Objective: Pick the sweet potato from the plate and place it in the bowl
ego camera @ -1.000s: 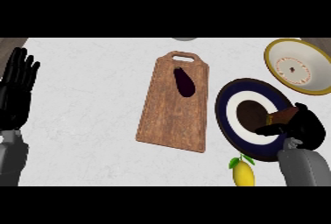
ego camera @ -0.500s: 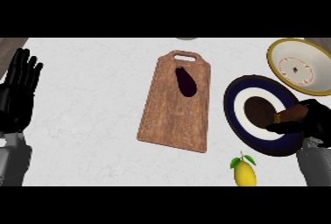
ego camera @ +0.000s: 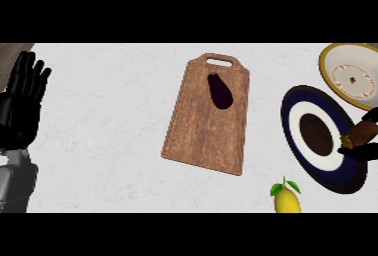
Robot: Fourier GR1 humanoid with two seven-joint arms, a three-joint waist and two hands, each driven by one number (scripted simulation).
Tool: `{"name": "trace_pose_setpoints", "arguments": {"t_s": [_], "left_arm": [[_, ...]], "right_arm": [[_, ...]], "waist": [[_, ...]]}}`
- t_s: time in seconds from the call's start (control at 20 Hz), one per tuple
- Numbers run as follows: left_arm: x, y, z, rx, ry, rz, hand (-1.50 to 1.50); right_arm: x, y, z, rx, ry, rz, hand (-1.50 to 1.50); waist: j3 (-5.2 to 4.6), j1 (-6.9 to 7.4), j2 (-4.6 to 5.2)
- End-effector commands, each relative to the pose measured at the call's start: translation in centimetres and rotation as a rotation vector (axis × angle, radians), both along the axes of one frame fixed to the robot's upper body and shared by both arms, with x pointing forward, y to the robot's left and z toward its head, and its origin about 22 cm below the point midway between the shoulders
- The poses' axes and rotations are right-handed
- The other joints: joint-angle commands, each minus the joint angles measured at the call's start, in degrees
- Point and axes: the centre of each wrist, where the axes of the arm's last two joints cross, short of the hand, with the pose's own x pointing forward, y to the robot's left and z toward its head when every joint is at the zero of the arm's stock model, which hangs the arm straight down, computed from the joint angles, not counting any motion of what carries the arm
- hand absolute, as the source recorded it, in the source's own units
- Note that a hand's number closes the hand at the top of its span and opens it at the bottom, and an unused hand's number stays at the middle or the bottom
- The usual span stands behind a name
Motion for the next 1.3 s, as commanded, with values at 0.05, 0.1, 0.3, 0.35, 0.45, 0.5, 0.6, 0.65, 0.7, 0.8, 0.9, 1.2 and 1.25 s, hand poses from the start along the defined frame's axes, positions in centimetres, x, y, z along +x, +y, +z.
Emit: {"name": "trace_pose_setpoints", "arguments": {"t_s": [0.05,0.1,0.3,0.35,0.45,0.5,0.6,0.65,0.7,0.8,0.9,1.2,1.25], "left_arm": [[0.1,-0.2,0.2,-0.008,-0.009,-0.012,0.00],[0.1,0.1,0.2,-0.002,-0.006,-0.004,0.00],[0.2,0.0,0.2,-0.013,-0.007,-0.002,0.00],[0.0,-0.1,-0.4,-0.009,0.008,-0.012,0.00],[0.2,-0.3,-0.3,-0.015,0.007,-0.005,0.00],[0.1,-0.2,-0.4,-0.007,0.013,-0.009,0.00],[0.3,0.2,-0.1,-0.009,0.001,-0.006,0.00],[0.1,-0.3,-0.7,-0.014,0.012,-0.008,0.00],[0.2,-0.2,-0.2,-0.006,0.000,-0.008,0.00],[0.2,-0.3,-0.2,-0.008,0.007,-0.013,0.00],[0.1,-0.1,-0.5,-0.013,0.014,-0.015,0.00],[0.5,-0.5,0.2,0.001,-0.002,-0.047,0.00],[0.5,-0.3,-0.2,0.005,0.003,-0.029,0.00]], "right_arm": [[-0.5,-5.0,4.5,-0.039,0.028,0.176,1.50],[-0.6,-5.8,5.7,-0.046,0.000,0.192,1.50],[-0.9,-8.8,9.9,-0.017,-0.088,0.289,1.50],[-1.1,-9.6,10.7,-0.007,-0.114,0.310,1.50],[-1.3,-10.3,11.7,0.052,-0.146,0.389,1.50],[-1.4,-10.9,12.6,0.077,-0.168,0.422,1.50],[-1.6,-11.7,14.1,0.117,-0.236,0.483,1.50],[-1.7,-12.2,15.3,0.122,-0.269,0.518,1.50],[-1.9,-12.7,16.1,0.141,-0.294,0.541,1.50],[-2.4,-13.6,16.9,0.204,-0.332,0.607,1.50],[-2.8,-14.5,17.8,0.277,-0.387,0.660,1.50],[-3.9,-16.5,20.3,0.480,-0.427,0.745,1.50],[-4.2,-16.8,20.0,0.493,-0.400,0.757,1.50]], "waist": [[0.24,-0.02,0.18],[0.36,-0.09,0.03],[0.44,-0.46,-0.30],[0.44,-0.37,-0.27],[0.57,-0.49,-0.37],[0.51,-0.59,-0.39],[0.53,-0.49,-0.44],[0.44,-0.30,-0.46],[0.48,-0.03,-0.54],[0.54,0.07,-0.77],[0.37,0.46,-0.61],[0.05,2.37,-0.39],[0.05,1.69,-0.17]]}}
